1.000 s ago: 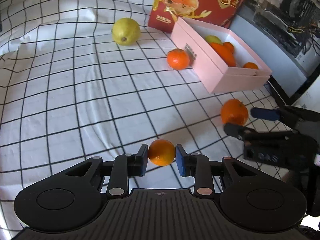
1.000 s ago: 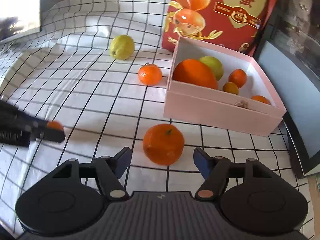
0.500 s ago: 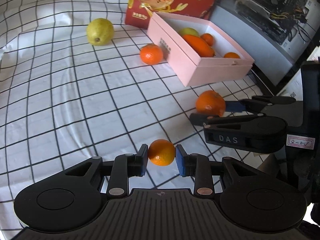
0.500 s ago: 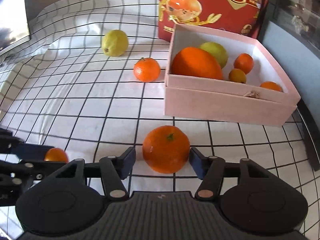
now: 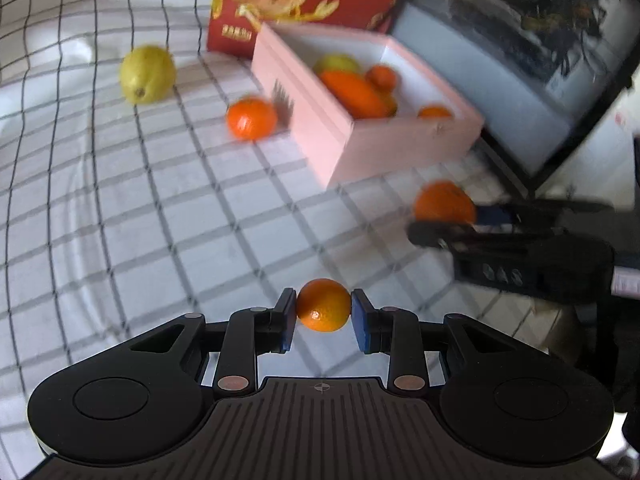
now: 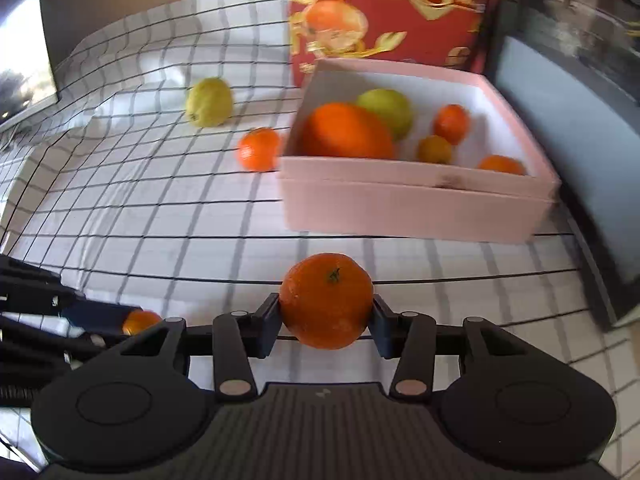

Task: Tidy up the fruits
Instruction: 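Carry both mandarins over the pink box and open both tools to drop them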

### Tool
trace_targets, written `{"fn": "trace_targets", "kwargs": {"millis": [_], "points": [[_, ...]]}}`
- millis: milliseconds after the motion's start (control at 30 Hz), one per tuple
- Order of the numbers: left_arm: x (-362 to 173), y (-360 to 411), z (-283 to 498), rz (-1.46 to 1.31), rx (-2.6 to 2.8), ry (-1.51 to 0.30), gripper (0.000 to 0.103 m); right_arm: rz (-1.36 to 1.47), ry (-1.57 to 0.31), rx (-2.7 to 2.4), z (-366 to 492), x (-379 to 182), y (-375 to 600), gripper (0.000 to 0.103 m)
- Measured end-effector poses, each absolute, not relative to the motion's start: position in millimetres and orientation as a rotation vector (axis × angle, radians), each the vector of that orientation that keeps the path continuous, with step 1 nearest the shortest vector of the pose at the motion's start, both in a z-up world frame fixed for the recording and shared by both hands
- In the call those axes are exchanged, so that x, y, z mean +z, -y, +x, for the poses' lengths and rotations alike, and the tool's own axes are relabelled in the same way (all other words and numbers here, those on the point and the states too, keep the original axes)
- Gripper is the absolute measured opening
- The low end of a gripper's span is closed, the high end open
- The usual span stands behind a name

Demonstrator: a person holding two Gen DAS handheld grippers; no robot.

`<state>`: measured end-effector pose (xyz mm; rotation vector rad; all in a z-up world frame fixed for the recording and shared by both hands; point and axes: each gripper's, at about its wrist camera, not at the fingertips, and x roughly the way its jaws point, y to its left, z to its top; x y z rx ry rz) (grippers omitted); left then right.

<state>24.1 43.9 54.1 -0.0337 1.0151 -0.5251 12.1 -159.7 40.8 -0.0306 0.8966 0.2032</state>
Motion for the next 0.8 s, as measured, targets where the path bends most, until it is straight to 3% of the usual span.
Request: {"fn": "trace_targets", "kwargs": {"millis": [433, 567, 800], "points": [[197.3, 53.1, 143.7, -0.038, -0.604, -0.669, 0.034, -0.102, -0.629, 0.132, 65.4, 136.6, 224.3, 0.046], [199.2, 80.3, 169.0, -0.051, -0.610, -0.711, 0.034, -0.160, -0.590, 0.160, 83.5, 153.5, 229.6, 0.046], [151.6, 108.3, 194.9, 0.009, -0.542, -0.809, 0.034, -0.171, -0.642, 0.200, 111.4, 132.5, 236.9, 0.046]]}}
